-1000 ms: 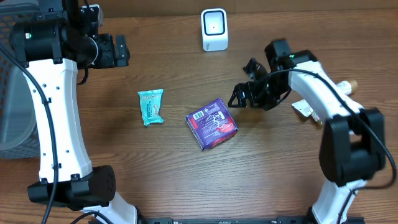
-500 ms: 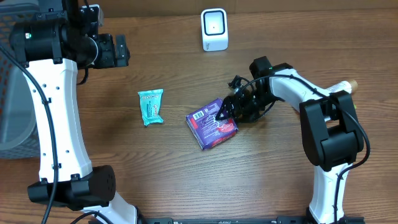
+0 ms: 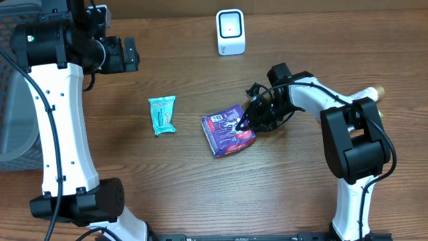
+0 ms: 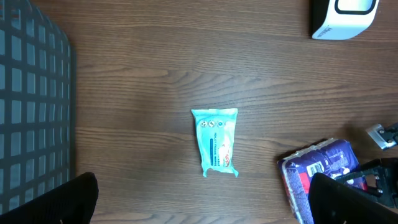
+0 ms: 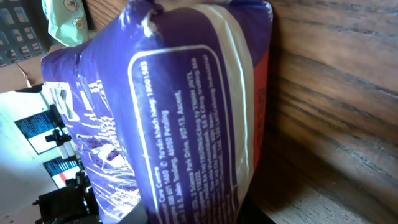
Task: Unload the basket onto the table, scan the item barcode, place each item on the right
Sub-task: 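Regrasp the red-purple pouch at its top edge and lift, then hold the pouch barcode up in front of the white scanner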
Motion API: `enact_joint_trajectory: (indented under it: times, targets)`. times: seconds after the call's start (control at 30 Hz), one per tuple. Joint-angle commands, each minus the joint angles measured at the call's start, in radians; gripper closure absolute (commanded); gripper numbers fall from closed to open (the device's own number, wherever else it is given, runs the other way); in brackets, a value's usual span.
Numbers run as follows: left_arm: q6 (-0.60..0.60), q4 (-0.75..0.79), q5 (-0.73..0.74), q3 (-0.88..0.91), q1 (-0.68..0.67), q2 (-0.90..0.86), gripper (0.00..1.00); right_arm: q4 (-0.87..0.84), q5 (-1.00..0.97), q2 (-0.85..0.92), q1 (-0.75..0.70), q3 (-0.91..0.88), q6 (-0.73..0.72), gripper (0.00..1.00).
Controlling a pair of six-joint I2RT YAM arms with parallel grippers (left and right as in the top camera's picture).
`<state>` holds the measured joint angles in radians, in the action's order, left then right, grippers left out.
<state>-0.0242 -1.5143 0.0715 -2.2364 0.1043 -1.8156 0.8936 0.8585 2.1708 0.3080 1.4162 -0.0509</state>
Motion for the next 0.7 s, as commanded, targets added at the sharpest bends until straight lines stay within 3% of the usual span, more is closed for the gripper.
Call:
enact_joint_trajectory:
  times: [0.0, 0.07, 0.23, 0.33, 0.67]
  targets:
    - [-0.006, 0.001, -0.001, -0.004, -0.005, -0.008, 0.00, 0.020, 0.003, -0.001, -0.008, 0.044, -0.006, 0.81]
    - [-0.006, 0.001, 0.000, -0.004, -0.005, -0.008, 0.00, 0.044, 0.003, -0.019, -0.011, 0.074, -0.006, 0.88]
    - [-0.006, 0.001, -0.001, -0.004, -0.005, -0.008, 0.01, 0.051, -0.002, -0.109, -0.011, 0.138, -0.006, 0.88]
    - [-0.006, 0.001, -0.001, -0.004, -0.005, -0.008, 0.00, 0.053, -0.026, -0.185, -0.011, 0.168, -0.013, 0.94]
    - [-0.006, 0.001, 0.000, -0.004, -0.005, -0.008, 0.00, 0.052, -0.354, -0.501, 0.000, 0.202, -0.190, 0.96]
